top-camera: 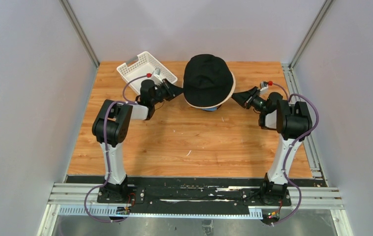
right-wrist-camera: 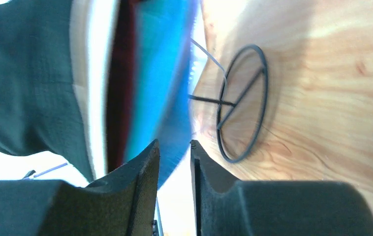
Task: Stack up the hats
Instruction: Stack the hat on the hat, then reset both arms
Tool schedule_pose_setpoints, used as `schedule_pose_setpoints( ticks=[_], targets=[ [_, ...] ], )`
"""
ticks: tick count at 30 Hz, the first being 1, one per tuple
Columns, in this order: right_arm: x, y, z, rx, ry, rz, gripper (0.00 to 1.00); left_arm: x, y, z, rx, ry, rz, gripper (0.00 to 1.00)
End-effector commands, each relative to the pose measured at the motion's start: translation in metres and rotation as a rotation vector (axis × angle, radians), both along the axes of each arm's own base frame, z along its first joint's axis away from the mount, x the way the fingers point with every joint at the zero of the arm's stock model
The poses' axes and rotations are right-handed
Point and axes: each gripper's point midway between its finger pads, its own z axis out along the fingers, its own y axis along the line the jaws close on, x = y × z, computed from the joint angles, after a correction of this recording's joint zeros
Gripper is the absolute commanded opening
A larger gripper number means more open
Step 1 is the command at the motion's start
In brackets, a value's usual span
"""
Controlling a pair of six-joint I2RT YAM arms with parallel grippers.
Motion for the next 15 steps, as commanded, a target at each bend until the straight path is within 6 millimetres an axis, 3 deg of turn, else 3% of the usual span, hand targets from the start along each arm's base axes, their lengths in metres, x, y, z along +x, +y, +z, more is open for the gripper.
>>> schedule_pose_setpoints(
  ticks=[1,5,6,10,15],
  targets=[
    [-0.007,-0.007,-0.008,-0.054,0.036,-0.024,0.33,-0.018,0.02,-0.075,0.199,0.236,0.019,0.18],
    [-0.013,-0.018,0.002,-0.081,0.016,-0.051,0.39,-0.017,0.029,-0.059,0.254,0.211,0.051,0.29],
    [-0.014,-0.02,0.014,-0.091,-0.012,-0.057,0.39,-0.017,0.031,-0.052,0.258,0.195,0.059,0.31],
    [-0.021,-0.024,0.032,-0.169,-0.054,-0.077,0.39,-0.016,0.036,-0.017,0.27,0.133,0.09,0.42],
    [-0.037,-0.037,0.054,-0.406,-0.058,-0.148,0.4,-0.026,0.047,0.034,0.283,0.033,0.137,0.43]
  ],
)
